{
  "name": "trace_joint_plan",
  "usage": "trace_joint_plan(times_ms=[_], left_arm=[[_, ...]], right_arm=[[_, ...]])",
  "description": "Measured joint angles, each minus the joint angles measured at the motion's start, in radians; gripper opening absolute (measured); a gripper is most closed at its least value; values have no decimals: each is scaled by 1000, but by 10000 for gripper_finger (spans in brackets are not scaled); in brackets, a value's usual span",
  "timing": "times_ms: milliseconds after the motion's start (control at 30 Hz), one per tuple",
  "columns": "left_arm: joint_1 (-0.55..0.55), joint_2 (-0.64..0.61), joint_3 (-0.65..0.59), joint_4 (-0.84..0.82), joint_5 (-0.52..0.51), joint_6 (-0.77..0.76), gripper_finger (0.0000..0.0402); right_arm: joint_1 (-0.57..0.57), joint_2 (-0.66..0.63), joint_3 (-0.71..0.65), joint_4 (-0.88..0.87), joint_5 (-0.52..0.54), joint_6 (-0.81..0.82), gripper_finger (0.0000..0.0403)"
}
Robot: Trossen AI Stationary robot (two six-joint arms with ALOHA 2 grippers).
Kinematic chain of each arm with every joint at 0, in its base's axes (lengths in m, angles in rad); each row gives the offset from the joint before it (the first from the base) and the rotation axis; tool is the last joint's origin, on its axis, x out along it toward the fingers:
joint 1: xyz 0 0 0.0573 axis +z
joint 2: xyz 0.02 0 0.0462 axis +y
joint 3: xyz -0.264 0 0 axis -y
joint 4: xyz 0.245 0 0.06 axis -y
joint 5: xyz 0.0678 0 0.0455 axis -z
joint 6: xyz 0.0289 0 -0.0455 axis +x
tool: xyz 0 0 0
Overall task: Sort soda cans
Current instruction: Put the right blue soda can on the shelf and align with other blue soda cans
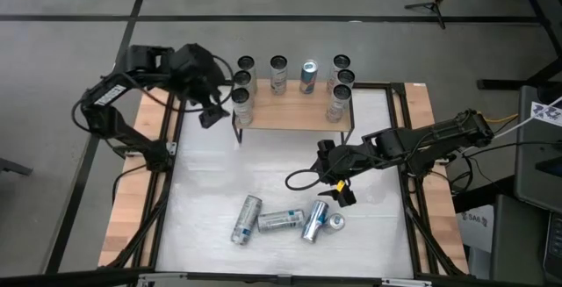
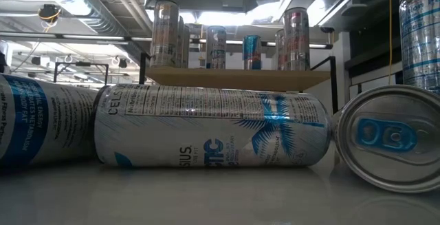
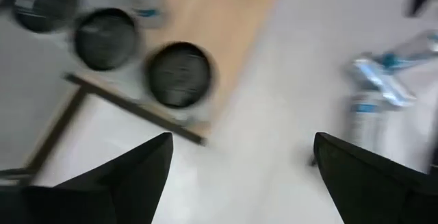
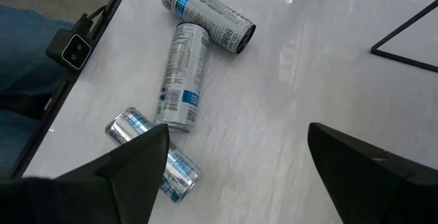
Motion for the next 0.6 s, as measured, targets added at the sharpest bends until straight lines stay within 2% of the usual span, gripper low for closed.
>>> trace_joint_plan(times_ms=[133, 300, 600], left_arm=[[-82, -10, 0, 0, 48, -92, 346], [-211, -2, 0, 0, 43, -162, 346], [-453, 57, 0, 1, -187, -199, 346]], right_arm=[[0, 0, 0, 0, 0, 1, 344], [0, 0, 0, 1, 0, 78, 344], [0, 0, 0, -4, -13, 218, 344]])
